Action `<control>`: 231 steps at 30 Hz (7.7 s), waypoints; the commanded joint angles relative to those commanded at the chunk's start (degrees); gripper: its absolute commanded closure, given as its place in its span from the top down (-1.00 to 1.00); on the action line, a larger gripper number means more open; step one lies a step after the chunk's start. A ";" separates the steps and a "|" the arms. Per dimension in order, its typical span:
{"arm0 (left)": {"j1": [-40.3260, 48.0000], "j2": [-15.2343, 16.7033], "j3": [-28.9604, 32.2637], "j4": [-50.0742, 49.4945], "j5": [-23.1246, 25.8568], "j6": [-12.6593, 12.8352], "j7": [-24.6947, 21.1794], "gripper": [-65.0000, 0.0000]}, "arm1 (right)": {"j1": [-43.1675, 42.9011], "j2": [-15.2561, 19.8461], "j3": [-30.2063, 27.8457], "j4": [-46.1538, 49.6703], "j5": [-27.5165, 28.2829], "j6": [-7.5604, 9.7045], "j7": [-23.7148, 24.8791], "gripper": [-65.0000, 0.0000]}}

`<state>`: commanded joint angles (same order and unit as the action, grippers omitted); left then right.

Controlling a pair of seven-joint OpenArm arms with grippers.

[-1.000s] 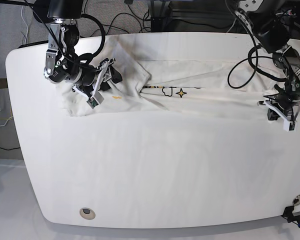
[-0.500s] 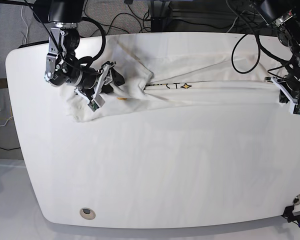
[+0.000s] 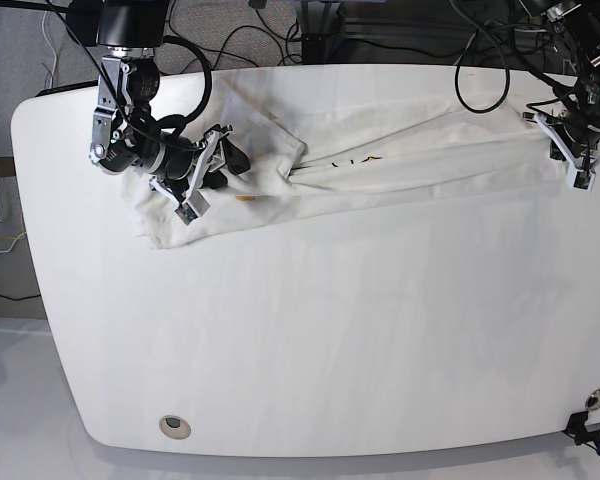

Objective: Fold the T-shirt properly
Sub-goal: 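Pull the strip's end outward with the left gripper to straighten it, then grasp the strip's end with the left gripper and lift it, then fold the held end over toward the right gripper with the left gripper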

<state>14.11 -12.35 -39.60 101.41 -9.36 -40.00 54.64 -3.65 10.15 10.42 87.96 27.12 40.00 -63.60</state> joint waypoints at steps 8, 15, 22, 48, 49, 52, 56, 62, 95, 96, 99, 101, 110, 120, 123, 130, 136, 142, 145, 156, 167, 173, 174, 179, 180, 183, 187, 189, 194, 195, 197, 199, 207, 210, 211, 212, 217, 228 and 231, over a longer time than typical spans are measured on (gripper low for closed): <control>-0.09 -1.23 0.09 -2.37 2.73 0.00 0.00 -0.58 | 0.00 0.00 0.00 0.00 0.00 0.00 0.00 -0.09; -0.35 -1.23 -0.18 -1.93 5.89 0.00 -0.18 0.43 | 0.00 0.00 0.09 0.00 0.00 0.00 0.00 -0.09; -2.90 -1.05 -3.16 4.22 0.70 0.00 -0.18 0.43 | 0.00 0.00 0.09 0.09 0.00 0.00 0.00 -0.09; -2.11 4.22 3.43 -1.49 3.78 0.00 -0.26 0.43 | 0.79 0.00 -0.09 0.00 0.00 0.00 0.00 -0.09; -2.11 4.13 3.60 -2.55 3.78 0.00 -0.26 0.43 | 0.79 0.00 -0.09 0.00 0.00 0.00 0.00 -0.09; -2.11 3.96 3.60 -5.89 3.78 0.00 -0.35 0.43 | 0.79 0.00 0.09 0.00 0.00 0.00 0.00 -0.09; -2.29 3.08 3.52 -9.93 3.78 0.00 -0.79 0.43 | 0.79 0.00 0.09 0.00 0.00 0.00 0.00 -0.09; -2.46 2.55 3.69 -10.29 3.87 0.00 -3.08 0.43 | 0.88 0.00 0.09 0.00 0.00 0.00 0.09 -0.09; -16.62 1.49 3.96 -9.23 7.30 0.00 -5.71 0.43 | 4.40 3.34 0.09 -0.18 -0.18 0.00 2.02 -0.09; -16.79 0.70 2.37 -9.85 7.30 0.00 -5.71 0.43 | 4.31 3.34 0.09 -0.18 -0.18 0.00 2.02 -0.09; -17.67 0.18 -2.81 -13.80 7.30 0.00 -5.63 0.43 | 4.31 3.34 0.00 -0.18 -0.18 0.00 2.02 -0.09; -19.08 0.00 -6.24 -17.14 7.30 0.00 -4.57 0.43 | 4.22 3.34 0.00 -0.18 -0.18 0.00 2.02 -0.09; -20.04 -2.20 -9.32 -21.27 -0.35 0.00 0.35 0.43 | 4.22 3.25 -0.09 -0.18 -0.09 0.00 2.02 -0.09; -20.04 -1.93 -5.19 -25.14 -7.30 0.00 0.79 0.43 | 4.22 3.25 -0.09 -0.18 -0.09 0.00 2.02 -0.09; -20.22 -1.93 -5.01 -28.13 -7.30 0.00 0.79 0.43 | 4.22 3.25 -0.09 -0.18 -0.09 0.00 2.02 -0.09; -19.08 -1.85 -4.66 -28.57 -7.30 0.00 0.79 0.43 | 4.22 3.25 -0.09 -0.18 -0.09 0.00 2.02 -0.09; -17.58 0.00 -0.79 -28.57 -7.30 0.00 0.79 0.43 | 4.31 3.25 -0.18 -0.18 -0.09 0.00 2.02 -0.09; -17.58 0.62 -0.35 -28.57 -7.30 0.00 0.79 0.19 | 4.22 3.25 -0.18 -0.18 -0.09 0.00 2.02 -0.09; -17.76 0.62 -0.35 -28.57 -7.30 0.00 0.79 -0.26 | 4.22 3.25 -0.18 -0.18 -0.09 0.00 2.02 -0.09; -17.67 1.93 0.88 -25.58 -7.38 0.00 0.79 -1.00 | 4.22 3.25 -0.18 -0.18 -0.09 0.00 2.02 -0.09; -16.97 13.19 10.99 -11.87 -7.38 0.00 8.88 -1.00 | 4.22 3.25 -0.18 -0.18 -0.09 0.00 2.02 -0.09; -16.88 17.23 14.59 -7.47 -7.30 0.00 9.05 -1.00 | 4.13 3.25 -0.18 -0.18 0.00 0.00 2.02 -0.09; -16.88 17.67 15.21 -6.86 -7.30 0.00 9.05 -1.00 | 4.13 3.25 -0.18 -0.18 0.00 0.00 2.02 -0.09; -16.88 17.85 18.46 -2.90 -7.30 0.00 10.02 -1.00 | 4.13 3.16 -0.18 -0.18 0.00 0.00 2.02 -0.09; -16.88 17.67 18.64 -1.76 -7.30 0.00 10.99 -1.00 | 4.13 3.16 -0.18 -0.18 0.00 0.00 2.02 -0.09; -16.97 17.32 18.64 2.37 -7.30 0.00 13.71 -1.00 | 4.13 2.55 -0.18 -0.18 0.00 0.00 2.02 -0.09; -17.23 16.62 18.90 5.45 -7.38 0.00 17.23 -1.00 | 4.13 2.02 -0.18 -0.18 0.00 0.00 2.02 -0.09; -17.32 16.70 18.99 6.15 -7.38 0.00 17.58 -1.00 | 4.13 2.02 -0.18 -0.18 0.00 0.00 2.02 -0.09; -17.05 17.49 18.99 6.15 -7.38 0.00 17.67 -1.00 | 4.13 2.02 -0.18 -0.18 0.00 0.00 2.02 -0.09; -17.05 18.11 18.99 6.15 -7.38 0.00 17.67 -1.00 | 4.13 2.02 -0.18 -0.18 0.00 0.00 2.02 -0.09; -17.14 18.64 19.25 6.15 -7.38 0.00 17.67 -1.00 | 3.69 2.02 -0.18 -0.18 0.00 0.00 2.02 -0.09; -17.14 19.69 21.36 6.07 -7.47 0.00 17.67 -1.00 | 3.43 2.02 -0.18 -0.18 0.00 0.00 2.02 -0.09; -18.11 21.35 28.22 5.89 -7.47 0.00 17.58 -1.00 | 3.34 1.14 -0.18 -0.18 0.00 0.00 2.02 -0.09; -18.20 21.35 30.51 5.89 -7.47 0.00 17.58 -1.00 | 3.34 0.88 -0.18 -0.18 0.00 0.00 2.02 -0.09; -18.20 21.35 30.86 5.80 -7.47 0.00 17.49 -1.00 | 3.34 0.88 -0.18 -0.18 0.00 0.00 2.02 -0.09; -18.20 21.35 30.86 5.80 -7.47 0.00 17.49 -1.00 | 3.34 0.88 -0.18 -0.18 0.00 0.00 2.02 -0.09; -18.29 21.35 30.95 3.34 -7.47 0.00 17.41 -1.00 | 3.34 0.88 -0.18 -0.18 0.00 0.00 2.02 -0.09; -21.01 21.35 31.47 -8.18 -15.47 0.00 15.56 -1.00 | 3.25 0.79 -0.18 -0.18 0.00 0.00 2.02 -0.09; -21.80 21.35 35.78 -11.25 -15.47 0.00 13.01 -1.00 | 3.25 0.79 -0.18 -0.18 0.00 0.00 2.02 -0.09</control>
<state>-7.69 9.00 -3.82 90.15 -24.84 -40.00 67.65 -0.40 10.95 10.24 87.78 27.12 40.00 -61.58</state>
